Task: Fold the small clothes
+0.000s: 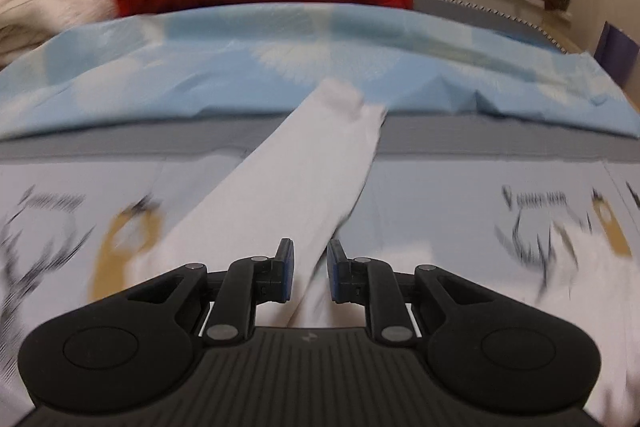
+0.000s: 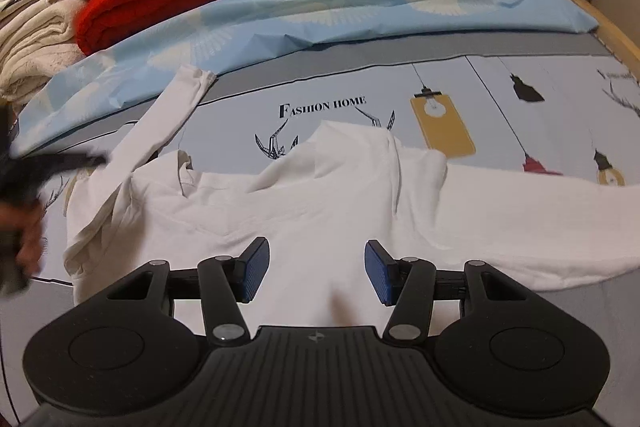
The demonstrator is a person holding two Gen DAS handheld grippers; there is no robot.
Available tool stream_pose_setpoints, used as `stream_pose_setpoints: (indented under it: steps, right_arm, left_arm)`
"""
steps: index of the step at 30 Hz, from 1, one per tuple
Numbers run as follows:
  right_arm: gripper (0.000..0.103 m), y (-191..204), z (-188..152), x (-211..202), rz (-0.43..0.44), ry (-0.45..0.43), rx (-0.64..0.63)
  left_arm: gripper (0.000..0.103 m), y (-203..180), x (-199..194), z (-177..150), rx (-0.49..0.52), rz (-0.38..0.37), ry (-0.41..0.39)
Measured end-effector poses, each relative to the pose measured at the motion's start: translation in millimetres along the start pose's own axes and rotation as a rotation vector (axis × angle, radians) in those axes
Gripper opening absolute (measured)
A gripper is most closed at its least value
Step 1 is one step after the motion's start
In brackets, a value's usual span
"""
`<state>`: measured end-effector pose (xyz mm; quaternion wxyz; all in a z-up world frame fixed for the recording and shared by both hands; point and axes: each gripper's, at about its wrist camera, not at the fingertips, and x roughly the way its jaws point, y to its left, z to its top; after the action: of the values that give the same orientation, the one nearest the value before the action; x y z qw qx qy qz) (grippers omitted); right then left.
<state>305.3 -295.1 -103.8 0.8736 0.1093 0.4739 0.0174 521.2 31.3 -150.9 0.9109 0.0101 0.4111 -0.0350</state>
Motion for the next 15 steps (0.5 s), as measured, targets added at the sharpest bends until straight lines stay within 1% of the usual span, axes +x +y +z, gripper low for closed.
stream_pose_setpoints:
  steps: [2, 4, 6, 7, 9, 10, 11, 12, 13, 14, 15]
  right_arm:
    - [0.055, -1, 2, 3, 0.004, 0.007, 0.002]
    - [0.055, -2, 3, 5, 0.009, 0.015, 0.005]
    - [0.055, -3, 3, 9, 0.001, 0.025, 0.006]
    - [0.055, -3, 2, 11, 0.0, 0.034, 0.007]
    - [0.055, -3, 0, 16, 0.006, 0.057, 0.004]
    - [0.055, -2, -1, 18, 0.01, 0.064, 0.001]
    - [0.055, -1, -1, 19, 0.013, 0.065, -0.002]
    - [0.055, 0, -1, 21, 0.011, 0.067, -0.006]
    - [0.055, 0, -1, 22, 0.005, 0.069, -0.006]
    - [0.055, 0, 0, 23, 0.0, 0.071, -0.004]
    - [0.055, 1, 0, 24, -0.001, 0.073, -0.003]
  left_arm:
    - [0.019, -10, 31, 18, -0.002, -0.018, -0.027]
    - [0.019, -17, 60, 32, -0.013, -0.036, -0.032]
    - [0.019, -26, 91, 42, -0.013, -0.052, -0.02]
    - [0.019, -29, 106, 45, -0.013, -0.054, 0.003]
    - [0.022, -32, 134, 48, -0.017, -0.04, 0.06]
    - [0.022, -34, 144, 49, -0.011, -0.018, 0.06]
    - [0.023, -34, 147, 50, -0.002, -0.011, 0.032]
    - [0.022, -35, 150, 51, 0.01, -0.014, 0.031]
    - [0.015, -35, 151, 52, 0.031, -0.017, 0.035]
    - [0.003, -33, 149, 55, 0.046, -0.012, 0.048]
    - [0.003, -26, 142, 55, 0.033, -0.015, 0.055]
